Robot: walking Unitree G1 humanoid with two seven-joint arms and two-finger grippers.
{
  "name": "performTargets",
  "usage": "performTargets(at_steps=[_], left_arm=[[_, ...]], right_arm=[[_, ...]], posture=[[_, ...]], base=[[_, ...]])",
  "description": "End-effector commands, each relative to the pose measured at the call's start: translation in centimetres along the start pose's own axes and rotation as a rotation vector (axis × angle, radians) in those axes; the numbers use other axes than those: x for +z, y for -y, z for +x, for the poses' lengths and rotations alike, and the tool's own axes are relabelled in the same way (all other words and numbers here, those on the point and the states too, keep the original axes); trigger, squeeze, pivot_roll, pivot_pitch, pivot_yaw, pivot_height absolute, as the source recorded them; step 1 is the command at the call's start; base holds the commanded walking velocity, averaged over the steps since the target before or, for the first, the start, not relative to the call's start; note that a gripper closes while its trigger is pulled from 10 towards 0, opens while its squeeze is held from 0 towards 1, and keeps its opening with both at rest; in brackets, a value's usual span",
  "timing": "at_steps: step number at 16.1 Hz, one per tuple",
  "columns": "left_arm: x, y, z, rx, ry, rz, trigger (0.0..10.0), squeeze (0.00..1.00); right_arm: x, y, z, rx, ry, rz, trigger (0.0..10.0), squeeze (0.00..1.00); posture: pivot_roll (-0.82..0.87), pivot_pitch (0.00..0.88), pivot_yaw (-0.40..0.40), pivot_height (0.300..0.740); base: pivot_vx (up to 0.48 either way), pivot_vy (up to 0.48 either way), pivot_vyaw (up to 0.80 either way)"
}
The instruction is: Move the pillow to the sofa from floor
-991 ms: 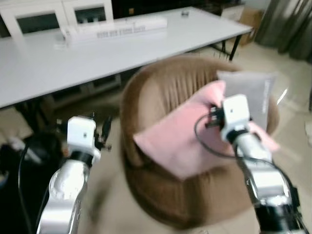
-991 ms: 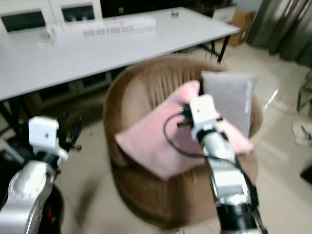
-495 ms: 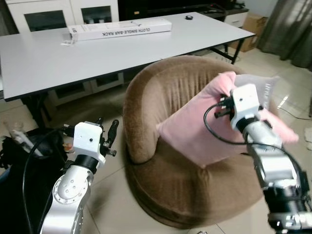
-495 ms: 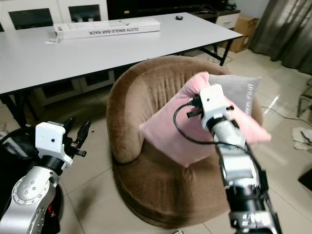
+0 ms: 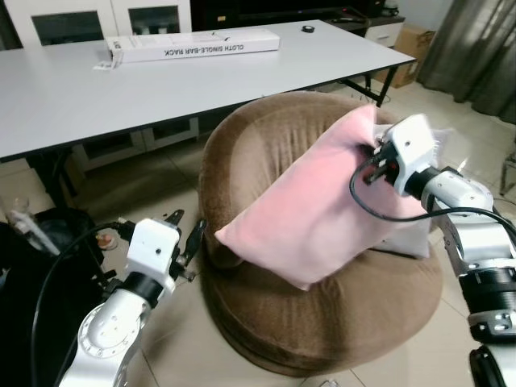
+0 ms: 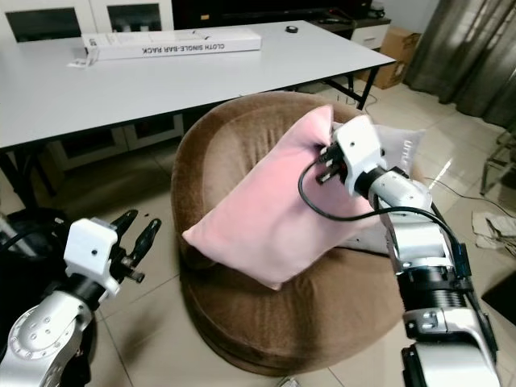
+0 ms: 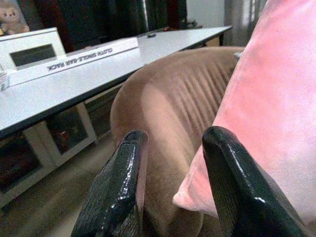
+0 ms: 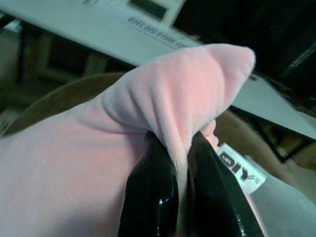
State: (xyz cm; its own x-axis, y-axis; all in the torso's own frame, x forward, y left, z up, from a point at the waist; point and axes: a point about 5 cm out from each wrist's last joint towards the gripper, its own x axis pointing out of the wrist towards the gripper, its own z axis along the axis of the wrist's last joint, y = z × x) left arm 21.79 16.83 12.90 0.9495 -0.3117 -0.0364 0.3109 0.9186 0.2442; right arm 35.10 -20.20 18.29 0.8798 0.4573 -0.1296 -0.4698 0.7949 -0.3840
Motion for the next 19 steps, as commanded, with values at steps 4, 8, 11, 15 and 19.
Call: performTargets(at_steps=[4, 8, 11, 15, 19], left_arm=[[0.9, -0.1, -0.8, -0.071, -0.018, 0.064, 10.0, 0.0], [1.3, 0.3, -2.5, -0.104, -0.055, 0.069, 10.0, 0.0], [1.5, 0.9, -3.3, -0.103, -0.078, 0.052, 10.0, 0.0], [2.1, 1.6, -4.1, -0.088, -0.091, 0.039, 10.0, 0.0], [2.5, 1.6, -4.3, -0.056, -0.097, 0.034, 10.0, 0.0]], right_arm=[[0.7, -0.7, 3.6, 0.012, -0.022, -0.159, 10.0, 0.0], [-0.1, -1.7, 5.8, 0.003, -0.158, -0.245, 10.0, 0.0], [0.4, -2.5, 7.1, -0.049, -0.175, -0.304, 10.0, 0.0], [1.9, -4.4, 8.8, -0.115, -0.155, -0.365, 10.0, 0.0], [3.1, -3.6, 9.2, -0.229, -0.138, -0.325, 10.0, 0.0]], posture=[[0.1, 0.048, -0.089, 0.74], [0.14, 0.136, -0.102, 0.74], [0.15, 0.184, -0.129, 0.74], [0.18, 0.231, -0.165, 0.74], [0.19, 0.236, -0.177, 0.74]], base=[[0.0, 0.0, 0.0], [0.0, 0.0, 0.0], [0.0, 0.0, 0.0], [0.0, 0.0, 0.0], [0.0, 0.0, 0.0]])
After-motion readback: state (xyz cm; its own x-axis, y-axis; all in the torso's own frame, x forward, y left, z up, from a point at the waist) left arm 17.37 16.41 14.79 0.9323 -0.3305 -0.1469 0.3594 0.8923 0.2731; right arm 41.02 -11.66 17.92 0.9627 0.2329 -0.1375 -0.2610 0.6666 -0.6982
